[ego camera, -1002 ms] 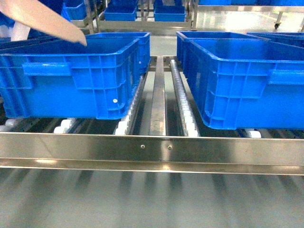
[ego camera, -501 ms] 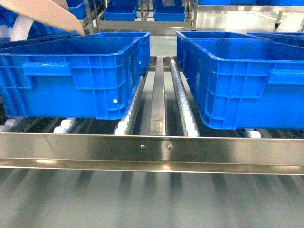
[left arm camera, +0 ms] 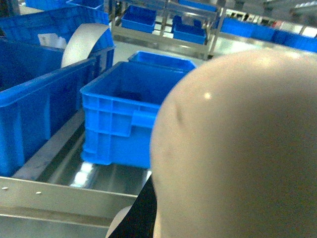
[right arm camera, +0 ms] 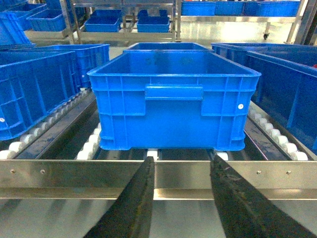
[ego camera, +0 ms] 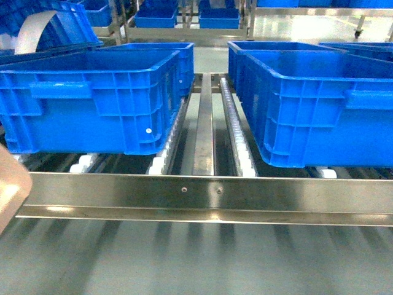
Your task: Place part in tray to right shelf
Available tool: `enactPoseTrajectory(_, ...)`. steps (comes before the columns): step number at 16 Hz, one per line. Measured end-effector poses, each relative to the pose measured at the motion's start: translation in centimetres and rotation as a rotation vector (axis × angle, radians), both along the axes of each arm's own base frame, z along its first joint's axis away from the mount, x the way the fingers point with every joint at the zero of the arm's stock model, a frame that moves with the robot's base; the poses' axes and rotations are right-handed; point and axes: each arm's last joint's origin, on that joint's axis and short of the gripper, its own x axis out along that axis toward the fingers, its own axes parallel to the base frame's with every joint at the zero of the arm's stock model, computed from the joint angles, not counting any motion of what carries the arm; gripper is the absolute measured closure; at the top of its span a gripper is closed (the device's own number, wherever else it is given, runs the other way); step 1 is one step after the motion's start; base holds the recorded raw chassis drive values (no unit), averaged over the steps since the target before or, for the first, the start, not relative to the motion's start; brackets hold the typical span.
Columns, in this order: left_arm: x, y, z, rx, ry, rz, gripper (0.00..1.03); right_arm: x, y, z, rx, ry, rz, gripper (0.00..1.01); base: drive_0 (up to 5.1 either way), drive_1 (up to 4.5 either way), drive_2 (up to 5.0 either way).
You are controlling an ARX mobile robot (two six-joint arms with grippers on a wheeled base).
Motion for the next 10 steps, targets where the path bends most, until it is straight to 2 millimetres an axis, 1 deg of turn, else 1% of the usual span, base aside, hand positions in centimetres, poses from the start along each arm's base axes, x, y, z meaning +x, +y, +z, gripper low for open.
enactPoseTrajectory(1,-0.6,-0.4,-1.2,0.075,-0.001,0.008,0.88,-0.3,0.0,0.1,0.003,-0.005,0.0,0.77,0.0,0.0,0.0)
enactPoseTrajectory(2,-1.2,-0.8,-1.9,0.106,-0.019,0.001,0.88,-0.6,0.0,0.3,0.003,-0.022,0.0,0.94,0.0,0.0,0.0)
enactPoseTrajectory(3,-1.5,-1.0,-2.3,0.116,-0.023,-0.003,0.88,-0.8,0.0,0.2,0.003,-0.013,-0.001,0.99,0.0,0.0,0.0)
enactPoseTrajectory(5,-2.0,-1.5,-3.5,0.122,-0.009,0.001,0.88,-1.0,0.0,0.2,0.006,-0.014,-0.001,0.99,0.0,0.0,0.0)
enactPoseTrajectory(6,-2.3,-2.2,-4.2,0.131,-0.006,0.005,0.88,-1.3,0.0,0.2,0.007,-0.016,-0.002,0.99,0.0,0.0,0.0)
enactPoseTrajectory(7,-2.6,-2.4,-4.5,0.13,-0.013,-0.021,0.88,-1.4,0.0,0.2,0.007,-0.014,-0.002,0.99,0.0,0.0,0.0)
enactPoseTrajectory(10,-3.1,-2.2,-5.3,0.132,-0.012,0.005,0.88,-1.7,0.0,0.2,0.007,-0.014,-0.002,0.99,0.0,0.0,0.0)
